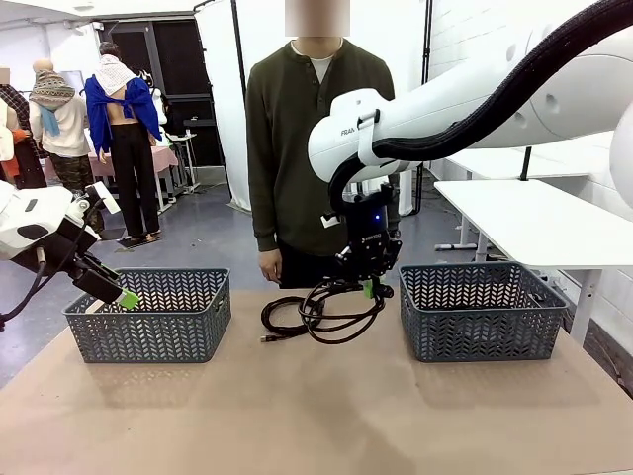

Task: Organize the cables according to human instructions.
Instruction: Pick up a bundle of cables and place it in the basket indicated by the human.

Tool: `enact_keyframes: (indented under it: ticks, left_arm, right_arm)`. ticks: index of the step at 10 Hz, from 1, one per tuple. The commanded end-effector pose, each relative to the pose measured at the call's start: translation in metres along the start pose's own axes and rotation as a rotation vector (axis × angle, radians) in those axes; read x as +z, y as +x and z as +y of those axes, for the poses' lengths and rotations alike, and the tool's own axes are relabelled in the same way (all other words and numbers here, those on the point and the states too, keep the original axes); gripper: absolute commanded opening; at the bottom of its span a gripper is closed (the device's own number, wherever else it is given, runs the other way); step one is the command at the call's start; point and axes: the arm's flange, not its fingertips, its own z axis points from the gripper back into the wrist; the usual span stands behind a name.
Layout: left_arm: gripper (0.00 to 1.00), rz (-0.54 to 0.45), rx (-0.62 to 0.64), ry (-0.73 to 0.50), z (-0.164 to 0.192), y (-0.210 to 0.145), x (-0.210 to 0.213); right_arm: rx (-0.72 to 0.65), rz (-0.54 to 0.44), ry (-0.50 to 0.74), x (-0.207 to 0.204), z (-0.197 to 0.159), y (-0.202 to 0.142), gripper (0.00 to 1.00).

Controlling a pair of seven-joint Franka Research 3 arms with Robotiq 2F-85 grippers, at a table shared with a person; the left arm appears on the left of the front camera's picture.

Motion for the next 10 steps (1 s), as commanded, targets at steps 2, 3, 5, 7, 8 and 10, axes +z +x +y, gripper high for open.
enact_keyframes:
  ticks: [2,3,5,7,8,10]
  left_arm:
    - [1.0,-0.011,0.003,-0.009,0.002,-0.001,0.0]
    - [1.0,-0.011,0.003,-0.009,0.002,-0.001,0.0]
    - [1.0,-0.011,0.003,-0.009,0.002,-0.001,0.0]
    - [1.0,-0.011,0.003,-0.009,0.002,-0.001,0.0]
    - [1.0,-0.011,0.003,-0.009,0.002,-0.001,0.0]
    - [1.0,-0.011,0.003,-0.009,0.002,-0.001,0.0]
  right_arm:
    - [-0.006,-0.009,-0.006,0.001,0.001,-0.003,0.0]
    - [-0.006,-0.009,-0.006,0.001,0.001,-0.003,0.0]
    - [0.036,-0.02,-0.018,0.009,-0.012,-0.003,0.0]
    - [0.157,-0.017,-0.004,0.024,-0.05,-0.008,0.0]
    - [0.208,-0.014,-0.009,0.03,-0.07,-0.009,0.0]
    - [0.277,-0.024,-0.006,0.039,-0.106,-0.007,0.0]
